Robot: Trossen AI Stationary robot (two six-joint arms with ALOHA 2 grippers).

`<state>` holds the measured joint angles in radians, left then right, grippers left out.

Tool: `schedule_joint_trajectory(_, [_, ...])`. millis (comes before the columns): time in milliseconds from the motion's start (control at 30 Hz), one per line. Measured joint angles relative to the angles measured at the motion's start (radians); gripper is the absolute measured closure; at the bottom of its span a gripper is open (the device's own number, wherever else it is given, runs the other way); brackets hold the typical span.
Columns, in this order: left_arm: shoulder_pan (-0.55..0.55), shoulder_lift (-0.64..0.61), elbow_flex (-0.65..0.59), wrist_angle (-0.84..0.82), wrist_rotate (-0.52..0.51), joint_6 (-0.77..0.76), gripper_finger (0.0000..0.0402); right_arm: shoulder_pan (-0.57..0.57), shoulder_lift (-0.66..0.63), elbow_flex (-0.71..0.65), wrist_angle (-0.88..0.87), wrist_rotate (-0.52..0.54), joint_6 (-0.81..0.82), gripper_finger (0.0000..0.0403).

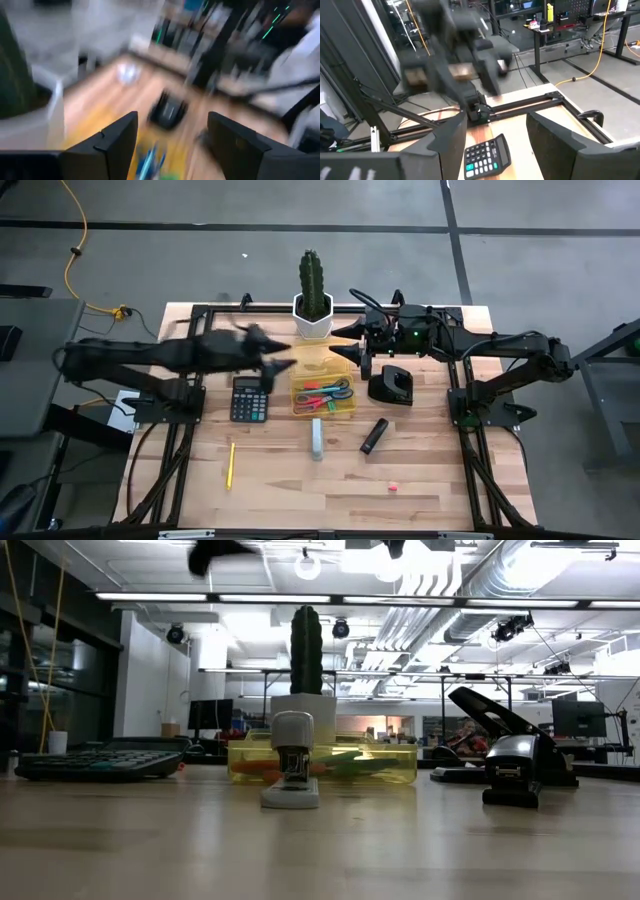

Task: Pick & place school supplies into a supply box
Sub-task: Put the pink eraser into the yellow supply box

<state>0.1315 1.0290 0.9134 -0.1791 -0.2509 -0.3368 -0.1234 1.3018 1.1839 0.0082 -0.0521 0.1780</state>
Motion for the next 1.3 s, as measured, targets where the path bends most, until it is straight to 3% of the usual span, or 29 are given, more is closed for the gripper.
schedule_joint_trajectory(267, [-0.138,-0.22,0.0,0.244,0.009,0.181,0.0187,0.0,0.0,0.0,-0.02,0.0,0.003,0.0203])
schedule_joint_trajectory(700, [-0.197,-0.235,0.0,0.236,-0.022,0.244,0.0192,0.0,0.0,0.0,-0.029,-0.008,0.053,0.0203])
schedule_joint_trajectory(867, [-0.197,-0.235,0.0,0.236,-0.022,0.244,0.0192,0.02,0.0,0.0,-0.278,-0.205,0.266,0.0203])
schedule_joint_trajectory(933, [-0.197,-0.236,0.0,0.236,-0.022,0.244,0.0192,0.06,0.0,-0.003,-0.453,-0.228,0.319,0.0203])
schedule_joint_trajectory(1067, [-0.197,-0.236,0.0,0.229,-0.022,0.244,0.0192,0.198,0.0,-0.064,-0.712,-0.167,0.458,0.0203])
schedule_joint_trajectory(1300, [-0.197,-0.235,0.0,0.229,-0.022,0.286,0.0192,0.525,0.007,-0.244,-0.795,-0.203,0.892,0.0203])
